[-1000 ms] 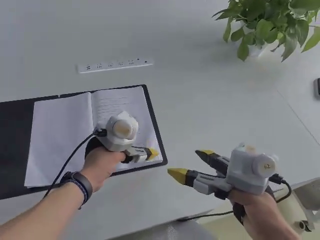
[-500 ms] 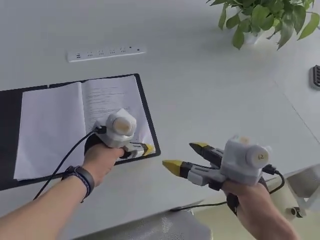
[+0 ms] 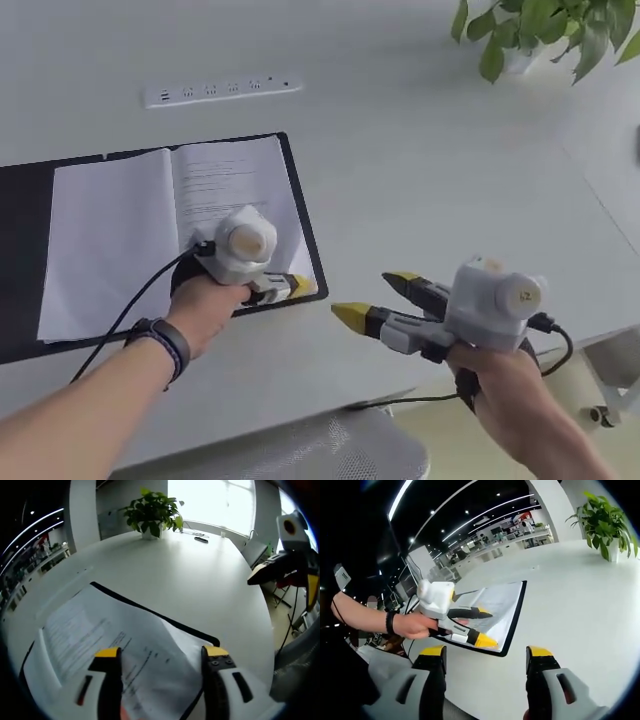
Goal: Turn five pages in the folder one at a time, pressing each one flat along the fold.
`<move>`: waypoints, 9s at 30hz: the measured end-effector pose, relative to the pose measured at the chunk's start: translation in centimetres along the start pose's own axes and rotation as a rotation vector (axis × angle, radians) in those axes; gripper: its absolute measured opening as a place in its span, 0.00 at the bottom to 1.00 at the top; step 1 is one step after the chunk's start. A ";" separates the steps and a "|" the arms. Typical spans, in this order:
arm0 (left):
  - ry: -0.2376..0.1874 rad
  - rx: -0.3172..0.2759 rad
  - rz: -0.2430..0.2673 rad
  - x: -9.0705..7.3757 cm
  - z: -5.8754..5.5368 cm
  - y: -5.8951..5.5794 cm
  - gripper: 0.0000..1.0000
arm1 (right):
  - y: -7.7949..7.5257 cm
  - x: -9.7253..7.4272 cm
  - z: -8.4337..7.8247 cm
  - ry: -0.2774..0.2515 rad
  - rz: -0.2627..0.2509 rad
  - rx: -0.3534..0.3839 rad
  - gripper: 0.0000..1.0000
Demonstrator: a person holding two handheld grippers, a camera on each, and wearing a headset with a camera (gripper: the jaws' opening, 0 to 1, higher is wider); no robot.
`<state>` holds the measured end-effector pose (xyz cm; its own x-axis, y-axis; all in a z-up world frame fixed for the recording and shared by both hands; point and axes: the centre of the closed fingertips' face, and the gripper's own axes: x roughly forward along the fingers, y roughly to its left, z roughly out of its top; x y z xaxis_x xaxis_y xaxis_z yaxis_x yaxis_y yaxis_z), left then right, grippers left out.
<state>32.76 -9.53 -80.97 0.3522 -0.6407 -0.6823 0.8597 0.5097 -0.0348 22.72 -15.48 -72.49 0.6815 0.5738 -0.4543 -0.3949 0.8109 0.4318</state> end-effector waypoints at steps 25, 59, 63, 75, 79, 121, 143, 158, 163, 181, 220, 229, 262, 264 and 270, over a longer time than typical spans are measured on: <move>-0.022 -0.040 0.011 -0.4 0.0 0.4 0.57 | 0.0 7.9 3.0 0.010 0.112 0.044 0.53; -0.015 -0.047 0.001 -1.2 0.1 0.0 0.60 | -2.1 13.5 0.4 0.046 0.157 0.341 0.15; -0.012 -0.052 -0.003 -1.7 0.0 0.1 0.62 | -2.1 13.3 0.4 0.035 0.150 0.354 0.11; -0.050 -0.105 -0.011 -3.1 0.8 -0.2 0.65 | -1.6 12.9 1.1 0.028 0.162 0.363 0.00; -0.063 -0.114 -0.008 -3.9 0.9 -0.1 0.67 | -1.4 12.8 1.4 0.022 0.171 0.410 0.00; -0.177 -0.170 0.101 -13.0 -0.8 4.8 0.71 | 4.6 13.3 7.4 -0.088 0.226 0.284 0.00; -0.213 -0.217 0.206 -19.4 -4.6 10.1 0.73 | 11.9 17.1 9.7 -0.064 0.347 0.180 0.00; -0.225 -0.270 0.285 -24.2 -8.6 12.5 0.73 | 18.5 20.7 9.1 0.009 0.454 0.114 0.00; -0.230 -0.285 0.306 -25.4 -9.6 13.1 0.73 | 20.5 22.1 8.0 0.053 0.485 0.091 0.00; -0.234 -0.349 0.342 -27.5 -13.0 13.3 0.73 | 23.0 26.3 3.8 0.182 0.501 0.091 0.00; -0.227 -0.404 0.345 -28.1 -15.0 13.3 0.73 | 21.3 33.1 -4.4 0.386 0.373 0.157 0.01; -0.228 -0.405 0.329 -27.3 -14.8 13.1 0.74 | 22.3 33.0 -4.2 0.367 0.418 0.145 0.17; -0.172 -0.343 0.323 -24.6 -14.0 13.0 0.51 | 19.7 29.0 3.7 0.144 0.430 0.191 0.39; -0.162 -0.331 0.325 -24.5 -13.9 13.0 0.47 | 19.2 28.6 4.2 0.128 0.414 0.186 0.39; -0.134 -0.345 0.317 -23.6 -14.5 13.6 0.37 | 18.1 27.2 4.9 0.107 0.384 0.198 0.37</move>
<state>30.76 20.85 -75.98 0.6411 -0.4795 -0.5993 0.5375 0.8379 -0.0954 37.09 14.27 -73.18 0.4364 0.8463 -0.3055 -0.4743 0.5049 0.7212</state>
